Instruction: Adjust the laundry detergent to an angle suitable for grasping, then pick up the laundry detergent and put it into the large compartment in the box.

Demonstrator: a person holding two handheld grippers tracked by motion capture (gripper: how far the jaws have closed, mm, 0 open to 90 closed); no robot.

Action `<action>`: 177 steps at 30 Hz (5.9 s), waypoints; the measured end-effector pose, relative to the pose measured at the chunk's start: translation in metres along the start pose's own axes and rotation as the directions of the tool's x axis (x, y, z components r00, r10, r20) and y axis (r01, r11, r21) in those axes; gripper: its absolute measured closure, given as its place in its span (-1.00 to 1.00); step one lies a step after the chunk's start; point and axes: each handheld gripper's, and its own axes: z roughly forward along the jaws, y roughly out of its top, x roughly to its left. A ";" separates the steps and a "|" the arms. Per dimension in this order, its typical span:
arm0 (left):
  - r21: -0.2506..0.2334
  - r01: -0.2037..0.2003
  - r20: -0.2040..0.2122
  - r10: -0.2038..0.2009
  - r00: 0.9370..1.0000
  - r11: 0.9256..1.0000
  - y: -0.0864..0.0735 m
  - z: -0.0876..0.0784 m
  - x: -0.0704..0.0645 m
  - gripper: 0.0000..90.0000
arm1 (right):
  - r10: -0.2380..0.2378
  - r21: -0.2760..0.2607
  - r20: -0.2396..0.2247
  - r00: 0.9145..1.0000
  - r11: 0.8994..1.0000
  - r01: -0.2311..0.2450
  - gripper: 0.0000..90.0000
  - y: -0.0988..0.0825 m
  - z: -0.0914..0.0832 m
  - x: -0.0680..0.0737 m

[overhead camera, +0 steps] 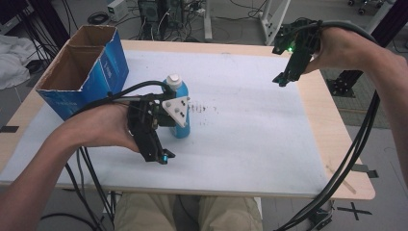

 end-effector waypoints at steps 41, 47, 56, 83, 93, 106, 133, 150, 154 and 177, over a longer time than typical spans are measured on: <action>0.015 -0.316 0.080 0.314 0.946 0.948 0.066 -0.042 0.049 -0.66 | -0.002 0.019 0.019 1.000 1.000 0.002 -0.75 -0.006 0.003 0.009; 0.004 -0.430 0.104 0.428 0.898 0.903 0.071 -0.048 0.060 -0.66 | -0.028 0.018 0.042 0.999 0.999 0.027 -0.75 -0.007 -0.002 0.015; -0.030 -0.556 0.162 0.553 0.818 0.831 0.068 -0.056 0.078 -0.66 | -0.057 0.025 0.051 0.997 0.998 0.056 -0.75 -0.003 -0.004 0.022; -0.001 -0.756 0.257 0.731 0.632 0.654 0.034 -0.032 0.124 -0.66 | -0.035 0.022 0.048 0.998 0.999 0.034 -0.75 -0.001 0.001 0.015; 0.015 -0.783 0.298 0.745 0.597 0.622 0.036 -0.014 0.128 -0.66 | -0.044 0.037 0.041 0.998 0.998 0.043 -0.75 -0.001 0.004 0.016; 0.028 -0.792 0.314 0.747 0.586 0.610 0.033 -0.006 0.131 -0.64 | -0.045 0.034 0.037 0.998 0.998 0.043 -0.75 -0.001 0.006 0.016; 0.021 -0.802 0.327 0.754 0.570 0.597 0.034 -0.007 0.130 -0.41 | -0.049 0.054 0.036 0.998 0.997 0.047 -0.75 -0.001 0.010 0.014; 0.029 -0.804 0.329 0.754 0.568 0.593 0.036 -0.006 0.129 -0.29 | -0.045 0.054 0.036 0.998 0.998 0.043 -0.75 -0.002 0.009 0.014; 0.031 -0.803 0.330 0.752 0.571 0.596 0.036 -0.006 0.130 -0.29 | -0.045 0.054 0.035 0.998 0.998 0.043 -0.75 -0.003 0.009 0.014; 0.064 -0.772 0.313 0.722 0.617 0.633 0.037 -0.010 0.129 -0.16 | -0.045 0.058 0.032 0.998 0.997 0.044 -0.75 0.000 0.012 0.013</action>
